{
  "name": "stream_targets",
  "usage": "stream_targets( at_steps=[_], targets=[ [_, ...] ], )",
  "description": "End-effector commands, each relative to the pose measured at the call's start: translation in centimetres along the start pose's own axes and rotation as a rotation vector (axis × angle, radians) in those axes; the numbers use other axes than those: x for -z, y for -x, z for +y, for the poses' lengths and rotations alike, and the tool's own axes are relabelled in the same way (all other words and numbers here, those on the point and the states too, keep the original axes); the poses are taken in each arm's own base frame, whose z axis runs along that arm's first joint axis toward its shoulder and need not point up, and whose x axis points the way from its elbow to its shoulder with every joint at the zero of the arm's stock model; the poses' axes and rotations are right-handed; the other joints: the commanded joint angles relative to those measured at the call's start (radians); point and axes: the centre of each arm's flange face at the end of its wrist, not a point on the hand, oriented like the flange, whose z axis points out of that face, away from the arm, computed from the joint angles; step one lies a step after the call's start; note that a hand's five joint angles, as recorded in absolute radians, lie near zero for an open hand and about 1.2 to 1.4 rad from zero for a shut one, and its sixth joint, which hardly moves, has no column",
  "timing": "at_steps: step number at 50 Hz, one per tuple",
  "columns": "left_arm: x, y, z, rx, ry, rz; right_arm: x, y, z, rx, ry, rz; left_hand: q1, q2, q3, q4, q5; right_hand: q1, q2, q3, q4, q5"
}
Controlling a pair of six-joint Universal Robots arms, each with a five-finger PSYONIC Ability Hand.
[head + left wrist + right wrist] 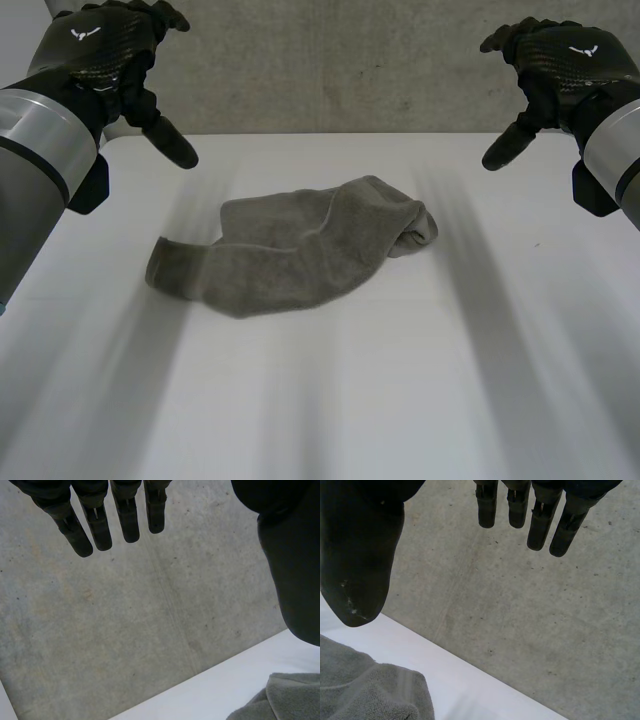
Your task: Fold the towel.
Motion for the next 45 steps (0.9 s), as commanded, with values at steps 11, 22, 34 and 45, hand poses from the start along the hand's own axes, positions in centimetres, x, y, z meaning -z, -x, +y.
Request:
stream_targets(
  at_steps=[11,22,34,45],
  targets=[
    [-0.4,0.3,1.4,-0.005,0.104,-0.008,-0.1,-0.3,0.2,-0.007,-0.004,0.025,-0.033,-0.026,-0.022,-0.032,-0.002,-0.052,-0.065,-0.066,-0.073,-0.057],
    [-1.0,0.9,3.9,-0.01,0.164,-0.017,-2.4,0.9,2.7,0.013,0.051,-0.056,-0.071,-0.064,-0.06,-0.07,-0.041,-0.052,-0.065,-0.066,-0.073,-0.057],
    [-6.9,0.1,16.6,-0.231,0.307,0.029,-9.5,5.7,10.8,0.069,0.191,-0.227,-0.033,-0.026,-0.022,-0.031,-0.002,-0.052,-0.065,-0.066,-0.073,-0.057],
    [-7.9,-0.3,22.8,-0.343,0.382,0.073,-14.5,7.0,19.1,0.081,0.236,-0.244,-0.053,-0.047,-0.043,-0.052,-0.023,-0.052,-0.065,-0.066,-0.073,-0.057]
  ],
)
